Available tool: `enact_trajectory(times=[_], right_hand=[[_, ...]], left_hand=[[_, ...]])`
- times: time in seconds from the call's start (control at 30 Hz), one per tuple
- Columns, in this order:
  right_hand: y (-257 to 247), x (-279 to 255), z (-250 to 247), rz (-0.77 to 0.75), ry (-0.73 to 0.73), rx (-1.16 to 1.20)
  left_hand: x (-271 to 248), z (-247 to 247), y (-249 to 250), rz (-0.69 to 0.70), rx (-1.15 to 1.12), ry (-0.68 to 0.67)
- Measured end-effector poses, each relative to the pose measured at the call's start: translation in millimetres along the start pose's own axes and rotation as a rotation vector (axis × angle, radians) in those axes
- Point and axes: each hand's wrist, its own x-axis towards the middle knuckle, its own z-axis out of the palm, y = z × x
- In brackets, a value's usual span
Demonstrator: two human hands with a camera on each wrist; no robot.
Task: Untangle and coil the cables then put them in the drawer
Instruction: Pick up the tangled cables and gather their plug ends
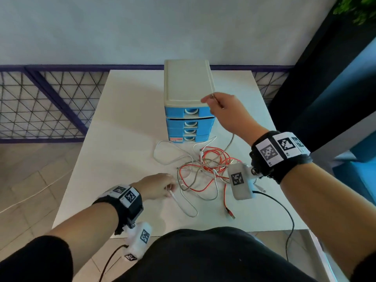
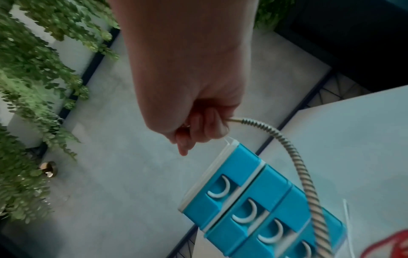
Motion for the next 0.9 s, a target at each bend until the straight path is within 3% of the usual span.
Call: enact_trajectory(times=[0.13,0.27,0.43,0.5,0.63,0.73,0.9], right_hand=[[9.6,-8.8,15.3,0.146,-0.231,0.204],[9.5,-18.6,29.4,0.195,-0.408,0.340],[0.9,-20.8,30.2,0.235,-0.434,0.536],[0.1,-21.6,25.4,0.273,-0.393,0.655],[11.0,-25.0,24.4,0.313,-0.343,0.678],[22.0,-29.3,26.7,0.347,-0.305,0.638],[31.5,-34.9,15.3,0.362,-0.207,0.549]], left_hand=[[-7.6,-53.4,31.3,0.088,-0.251,0.074],[-18.4,-118.0,72.7,0.195,-0.325,0.133],[-17.2,-159.1,95.3,0.254,-0.415,0.460],[-11.4,-157.6,94.9,0.250,-0.485,0.580],[4.1,-132.3,89.4,0.178,-0.755,0.751],[19.4,-99.8,74.4,0.090,-0.688,0.706],[30.8,-38.5,32.0,-0.067,-0.279,0.396]])
